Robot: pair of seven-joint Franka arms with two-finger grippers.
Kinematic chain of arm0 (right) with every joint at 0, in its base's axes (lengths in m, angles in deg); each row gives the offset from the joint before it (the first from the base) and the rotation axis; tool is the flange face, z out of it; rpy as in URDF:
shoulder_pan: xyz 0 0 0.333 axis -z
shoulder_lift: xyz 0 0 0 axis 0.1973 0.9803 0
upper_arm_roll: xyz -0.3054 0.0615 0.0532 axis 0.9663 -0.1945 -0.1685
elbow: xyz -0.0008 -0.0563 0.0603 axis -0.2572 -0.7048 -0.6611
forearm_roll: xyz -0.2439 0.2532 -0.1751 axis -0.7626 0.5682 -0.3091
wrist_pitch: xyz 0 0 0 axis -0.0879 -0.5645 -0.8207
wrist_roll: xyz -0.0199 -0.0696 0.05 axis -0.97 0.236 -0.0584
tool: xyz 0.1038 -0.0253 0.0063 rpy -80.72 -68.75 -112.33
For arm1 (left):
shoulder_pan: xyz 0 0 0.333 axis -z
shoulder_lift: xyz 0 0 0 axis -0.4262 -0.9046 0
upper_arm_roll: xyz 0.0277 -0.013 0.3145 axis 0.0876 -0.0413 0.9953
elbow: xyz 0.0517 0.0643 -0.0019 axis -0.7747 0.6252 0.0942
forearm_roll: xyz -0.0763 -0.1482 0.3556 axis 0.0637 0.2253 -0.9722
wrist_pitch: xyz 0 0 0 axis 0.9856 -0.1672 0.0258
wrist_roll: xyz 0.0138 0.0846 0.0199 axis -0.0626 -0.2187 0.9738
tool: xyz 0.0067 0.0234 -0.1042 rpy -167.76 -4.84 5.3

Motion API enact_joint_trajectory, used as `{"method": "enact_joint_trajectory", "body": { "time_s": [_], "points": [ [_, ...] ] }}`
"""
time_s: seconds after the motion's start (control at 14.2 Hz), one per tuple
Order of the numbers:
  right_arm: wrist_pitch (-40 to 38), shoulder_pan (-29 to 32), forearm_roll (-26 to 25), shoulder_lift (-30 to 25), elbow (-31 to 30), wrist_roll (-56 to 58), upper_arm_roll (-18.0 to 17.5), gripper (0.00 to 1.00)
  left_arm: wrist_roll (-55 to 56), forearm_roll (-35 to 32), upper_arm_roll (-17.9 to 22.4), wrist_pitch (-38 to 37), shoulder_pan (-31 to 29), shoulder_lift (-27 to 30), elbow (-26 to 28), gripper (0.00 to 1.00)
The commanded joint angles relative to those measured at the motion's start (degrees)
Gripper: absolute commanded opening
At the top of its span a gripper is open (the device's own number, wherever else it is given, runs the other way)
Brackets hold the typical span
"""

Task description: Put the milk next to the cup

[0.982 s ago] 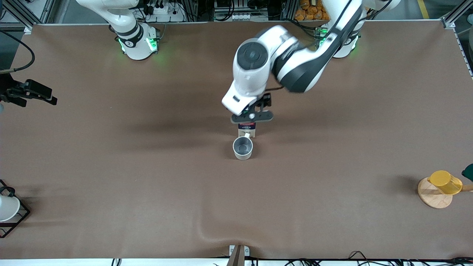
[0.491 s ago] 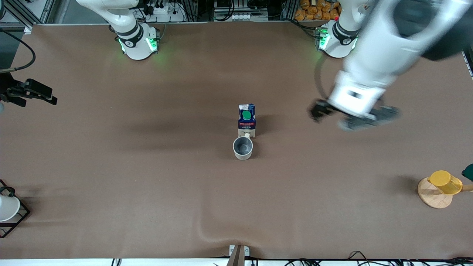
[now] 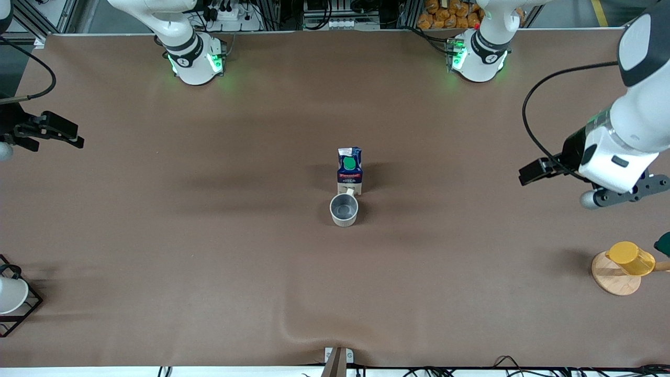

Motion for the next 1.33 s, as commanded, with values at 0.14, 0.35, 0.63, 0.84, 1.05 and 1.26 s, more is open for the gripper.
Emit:
{"method": "enact_joint_trajectory", "body": {
  "time_s": [0.14, 0.35, 0.63, 0.84, 1.05, 1.26],
  "points": [
    [-0.35, -0.51, -1.66, -1.18, -0.69, -0.85, -0.11, 1.0, -10.04, 0.94, 2.18, -3.28, -3.36, 5.08, 1.08, 1.0],
    [-0.17, -0.51, -1.93, -1.18, -0.6, -0.59, -0.11, 1.0, -14.87, 1.03, 12.98, -5.91, 4.71, 7.64, 1.96, 1.0],
    [-0.26, -0.6, -1.93, -1.09, -0.6, -0.68, -0.11, 1.0, -19.71, 1.03, 19.07, -7.07, 8.07, 11.51, 6.34, 1.0],
    [-0.34, -0.6, -1.84, -1.18, -0.6, -0.68, -0.11, 1.0, -19.99, 0.42, 19.87, -6.89, 9.04, 11.87, 6.79, 1.0],
    [-0.34, -0.6, -1.93, -1.18, -0.69, -0.68, -0.2, 1.0, -19.72, 0.77, 19.87, -6.72, 8.78, 11.6, 6.79, 1.0],
    [-0.35, -0.6, -1.84, -1.09, -0.69, -0.59, -0.11, 1.0, -19.64, 0.77, 19.52, -6.72, 8.78, 11.87, 6.79, 1.0]
  ]
}}
